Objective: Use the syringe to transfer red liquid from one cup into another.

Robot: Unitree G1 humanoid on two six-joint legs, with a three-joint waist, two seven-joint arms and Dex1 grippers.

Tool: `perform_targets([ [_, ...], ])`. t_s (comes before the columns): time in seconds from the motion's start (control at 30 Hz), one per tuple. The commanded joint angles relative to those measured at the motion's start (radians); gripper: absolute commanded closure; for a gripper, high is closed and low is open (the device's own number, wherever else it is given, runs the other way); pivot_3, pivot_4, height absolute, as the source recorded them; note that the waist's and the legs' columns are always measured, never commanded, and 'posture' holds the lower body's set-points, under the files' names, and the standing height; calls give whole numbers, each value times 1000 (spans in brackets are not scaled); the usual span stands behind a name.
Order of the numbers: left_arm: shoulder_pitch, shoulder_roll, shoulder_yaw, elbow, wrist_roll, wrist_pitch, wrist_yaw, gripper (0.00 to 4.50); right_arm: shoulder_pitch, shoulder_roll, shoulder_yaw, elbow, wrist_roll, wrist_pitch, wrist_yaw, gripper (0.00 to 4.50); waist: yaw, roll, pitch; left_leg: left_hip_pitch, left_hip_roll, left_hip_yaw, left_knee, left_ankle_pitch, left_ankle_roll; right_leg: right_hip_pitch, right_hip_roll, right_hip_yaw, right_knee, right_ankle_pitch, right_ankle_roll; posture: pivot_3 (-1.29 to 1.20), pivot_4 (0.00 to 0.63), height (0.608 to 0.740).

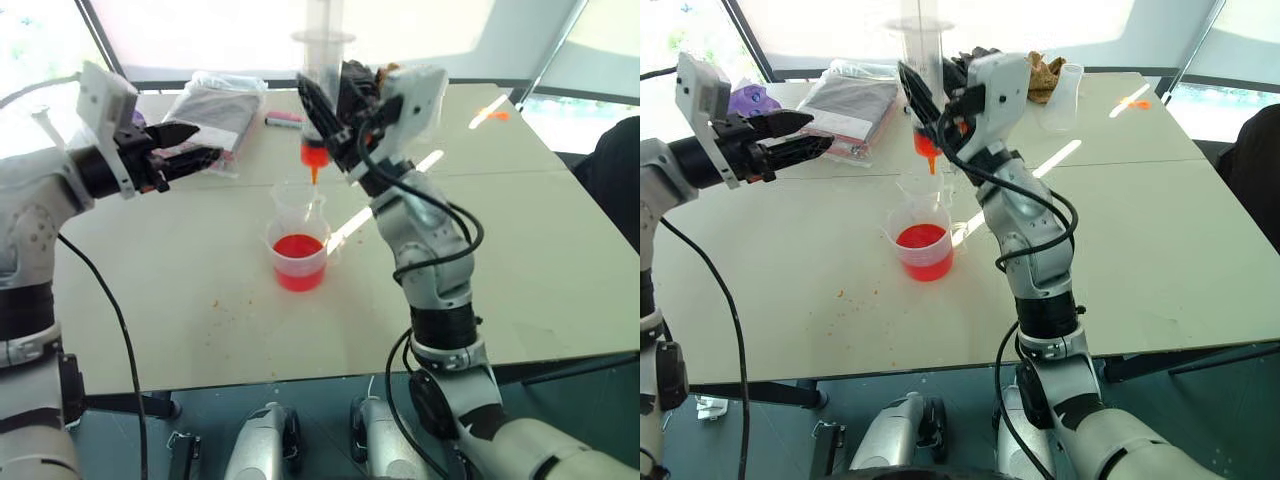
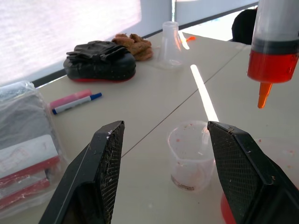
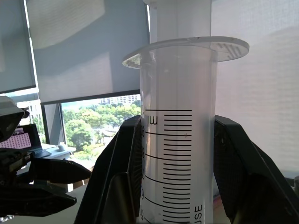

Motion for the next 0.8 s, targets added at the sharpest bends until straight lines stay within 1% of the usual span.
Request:
perform_targets([
  [0.03,5,12,37,-41,-8,-18,22,1518,-59,13,-7,70,6,-60,23,3000,0,0,0,0,0,0,0,0,0,0,0,0,0,0,0,0,150,740],
  [0.27,-11,-17,6,-9,23,-78,59,1518,-216,53,-11,528,-72,-376,94,3000,-1,0,0,0,1,0,0,1,-1,0,1,0,0,1,-2,0,150,740],
  [0.4,-92,-45,-66,81,95,-186,46,1518,-284,52,-30,738,-85,-500,135,3000,2,0,0,0,1,0,0,1,-1,0,1,0,0,1,-2,0,150,740],
  [0.53,-239,-100,-147,279,183,-340,0,1518,-307,47,-40,839,-94,-563,163,3000,2,0,0,0,0,1,0,1,-1,0,1,0,0,2,-2,0,150,740],
  [0.63,-367,-156,-203,474,255,-481,-46,1518,-306,48,-45,869,-100,-587,172,3000,-1,0,0,0,1,2,-1,1,-1,0,1,0,0,2,-2,0,150,740],
  [0.8,-529,-236,-231,730,314,-637,-101,1518,-300,57,-48,895,-112,-609,173,3000,-2,0,0,-1,2,2,-1,1,-1,0,3,0,0,2,-2,0,150,740],
])
